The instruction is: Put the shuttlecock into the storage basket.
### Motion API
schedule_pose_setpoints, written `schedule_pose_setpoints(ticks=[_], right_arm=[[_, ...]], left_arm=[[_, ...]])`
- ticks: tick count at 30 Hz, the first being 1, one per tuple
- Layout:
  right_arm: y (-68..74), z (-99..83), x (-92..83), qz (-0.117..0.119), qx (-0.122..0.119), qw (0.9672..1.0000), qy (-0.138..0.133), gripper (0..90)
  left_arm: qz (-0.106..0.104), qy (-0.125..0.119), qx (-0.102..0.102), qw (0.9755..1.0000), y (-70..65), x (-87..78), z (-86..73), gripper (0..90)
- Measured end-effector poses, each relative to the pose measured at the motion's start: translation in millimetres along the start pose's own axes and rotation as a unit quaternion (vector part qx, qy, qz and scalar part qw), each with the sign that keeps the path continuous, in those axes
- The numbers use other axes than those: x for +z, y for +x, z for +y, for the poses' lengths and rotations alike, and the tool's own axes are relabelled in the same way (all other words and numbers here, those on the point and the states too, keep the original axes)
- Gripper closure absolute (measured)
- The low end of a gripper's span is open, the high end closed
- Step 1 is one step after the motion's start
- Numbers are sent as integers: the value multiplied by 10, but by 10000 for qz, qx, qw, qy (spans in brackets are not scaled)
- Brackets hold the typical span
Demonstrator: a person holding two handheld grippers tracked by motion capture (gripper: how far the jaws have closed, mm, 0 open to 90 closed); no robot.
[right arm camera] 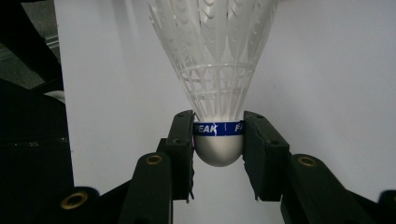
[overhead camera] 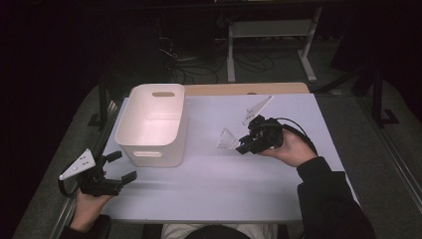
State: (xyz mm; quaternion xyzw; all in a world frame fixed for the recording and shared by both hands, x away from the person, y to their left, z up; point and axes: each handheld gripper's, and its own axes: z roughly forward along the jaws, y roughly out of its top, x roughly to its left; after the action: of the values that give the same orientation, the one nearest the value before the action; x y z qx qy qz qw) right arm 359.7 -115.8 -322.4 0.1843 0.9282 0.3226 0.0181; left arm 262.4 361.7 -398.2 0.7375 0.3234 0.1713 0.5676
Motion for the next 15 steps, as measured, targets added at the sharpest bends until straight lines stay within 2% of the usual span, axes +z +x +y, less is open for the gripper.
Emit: schedule_pose_setpoints(ticks=[15], right_arm=[[-20,209,-86,-79,-108,9999,13,640]], left_arm=[[-5,7,2,10000,-1,3,0,3]])
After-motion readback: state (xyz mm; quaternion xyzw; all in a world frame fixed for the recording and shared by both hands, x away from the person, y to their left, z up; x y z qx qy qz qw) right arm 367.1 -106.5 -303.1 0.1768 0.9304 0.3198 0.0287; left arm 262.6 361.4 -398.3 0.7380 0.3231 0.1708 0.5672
